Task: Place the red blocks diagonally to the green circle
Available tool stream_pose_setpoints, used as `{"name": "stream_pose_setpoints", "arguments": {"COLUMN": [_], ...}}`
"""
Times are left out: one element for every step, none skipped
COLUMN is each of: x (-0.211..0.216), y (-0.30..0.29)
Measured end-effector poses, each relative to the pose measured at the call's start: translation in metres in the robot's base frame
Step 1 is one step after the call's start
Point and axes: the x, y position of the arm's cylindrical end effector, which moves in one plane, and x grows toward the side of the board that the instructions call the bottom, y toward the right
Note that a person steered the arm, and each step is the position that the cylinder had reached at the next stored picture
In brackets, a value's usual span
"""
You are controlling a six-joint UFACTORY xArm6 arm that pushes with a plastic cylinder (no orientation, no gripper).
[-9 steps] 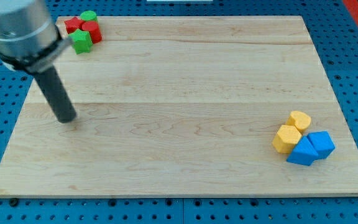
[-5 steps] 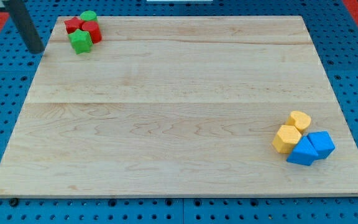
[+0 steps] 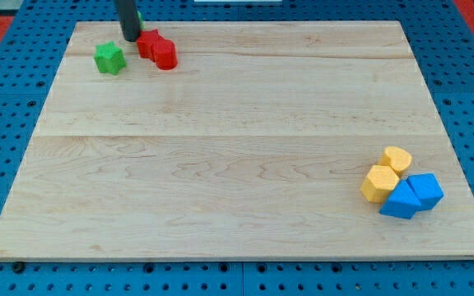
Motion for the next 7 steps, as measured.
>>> {"name": "stream_pose_setpoints", "arguments": {"x": [0.016, 0.037, 0.055, 0.072, 0.083, 0.084, 0.086], "y": [0.007, 0.016, 0.04, 0.071, 0.109, 0.16, 0.218]}}
